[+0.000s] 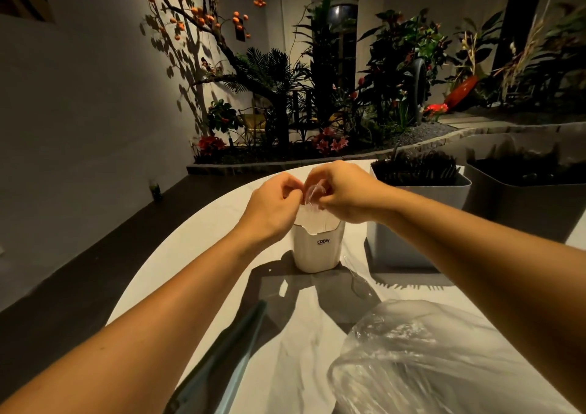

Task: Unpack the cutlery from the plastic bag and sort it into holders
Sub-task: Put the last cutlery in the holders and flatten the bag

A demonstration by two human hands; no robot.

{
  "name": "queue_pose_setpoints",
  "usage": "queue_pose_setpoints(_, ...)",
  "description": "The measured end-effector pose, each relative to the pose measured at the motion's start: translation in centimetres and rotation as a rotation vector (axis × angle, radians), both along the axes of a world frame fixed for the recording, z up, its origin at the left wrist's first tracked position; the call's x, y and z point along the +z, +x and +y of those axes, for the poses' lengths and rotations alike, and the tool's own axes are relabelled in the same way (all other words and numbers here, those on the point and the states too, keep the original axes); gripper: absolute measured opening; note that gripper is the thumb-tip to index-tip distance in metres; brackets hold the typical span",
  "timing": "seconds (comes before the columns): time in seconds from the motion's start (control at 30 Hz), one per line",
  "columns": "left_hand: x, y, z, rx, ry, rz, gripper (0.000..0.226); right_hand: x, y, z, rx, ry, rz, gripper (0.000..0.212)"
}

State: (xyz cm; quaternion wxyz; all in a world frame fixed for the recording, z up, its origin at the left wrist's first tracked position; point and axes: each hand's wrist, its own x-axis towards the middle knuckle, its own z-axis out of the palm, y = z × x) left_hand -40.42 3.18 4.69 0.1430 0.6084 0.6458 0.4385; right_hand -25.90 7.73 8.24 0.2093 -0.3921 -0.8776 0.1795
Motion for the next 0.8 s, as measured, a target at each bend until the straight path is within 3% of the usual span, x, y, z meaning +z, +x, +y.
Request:
queue_pose_setpoints(0.23, -0.7, 0.0, -0.6, 0.005, 0.091, 0.173, 0.014, -2.0, 0.3, 0.3, -0.045, 0.224, -0.097, 0.016)
queue_pose_setpoints(0.4, -0.9, -0.2, -0.6, 0.056, 0.042, 0.22, 0.009, -1.0, 0.2, 0.0, -0.024, 0.159, -0.2, 0.032)
queue_pose_setpoints(0.5, -0.7, 0.1, -0.6, 0.122, 0.042, 0.252, 0.011, -0.7, 0.6, -0.2, -0.053, 0.139, -0.165, 0.041)
queue_pose_setpoints(0.67, -0.1, 1.3, -1.5, 0.155, 0.17, 0.202, 0.016, 0.1, 2.2, -1.7, -0.104, 0.253, -0.058, 0.007)
queue_pose_setpoints(0.8, -0.1, 3.7, -3.9, 0.04, 0.288, 0.162, 0.004, 0.5, 4.0, -3.9, -0.097, 0.058, -0.156, 0.017)
